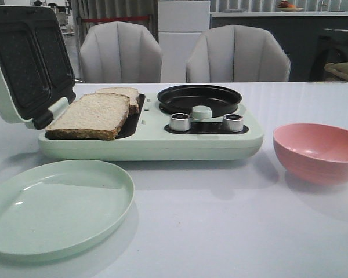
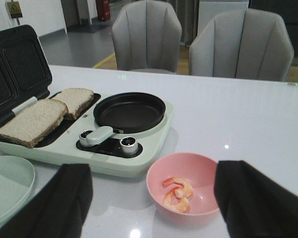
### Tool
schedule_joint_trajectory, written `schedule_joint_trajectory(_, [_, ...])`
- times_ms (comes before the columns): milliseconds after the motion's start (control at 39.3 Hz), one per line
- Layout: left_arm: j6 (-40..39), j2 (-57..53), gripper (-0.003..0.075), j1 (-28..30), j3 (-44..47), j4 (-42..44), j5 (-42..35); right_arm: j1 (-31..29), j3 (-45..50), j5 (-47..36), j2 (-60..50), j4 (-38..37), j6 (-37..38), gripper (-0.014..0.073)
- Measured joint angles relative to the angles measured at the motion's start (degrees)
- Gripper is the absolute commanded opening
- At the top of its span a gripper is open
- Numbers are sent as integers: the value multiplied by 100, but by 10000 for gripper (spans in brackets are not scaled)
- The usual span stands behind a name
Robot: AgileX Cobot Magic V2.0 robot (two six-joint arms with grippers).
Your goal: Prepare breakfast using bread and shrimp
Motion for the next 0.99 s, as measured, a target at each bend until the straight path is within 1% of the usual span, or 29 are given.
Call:
schedule_joint_trajectory(76, [0,0,582,0,0,0,0,0,301,0,-529,0,0,604])
schedule_joint_trajectory(178, [0,0,582,0,0,0,0,0,543,0,-873,0,0,604])
schedule_joint_trajectory(305, [0,0,582,0,0,-11,0,0,697,0,-922,0,0,604])
schedule_joint_trajectory(534, [0,0,582,0,0,-83,0,0,709,0,-922,0,0,604])
schedule_joint_trajectory(661, [0,82,582,0,-39,-218,-188,0,709,0,-922,0,0,604])
schedule_joint_trajectory(840, [0,779,582,0,-524,-648,-768,0,709,0,-922,0,0,604])
schedule_joint_trajectory(992, [-215,1911,582,0,-1207,-742,-1048,0,709,0,-922,3,0,604])
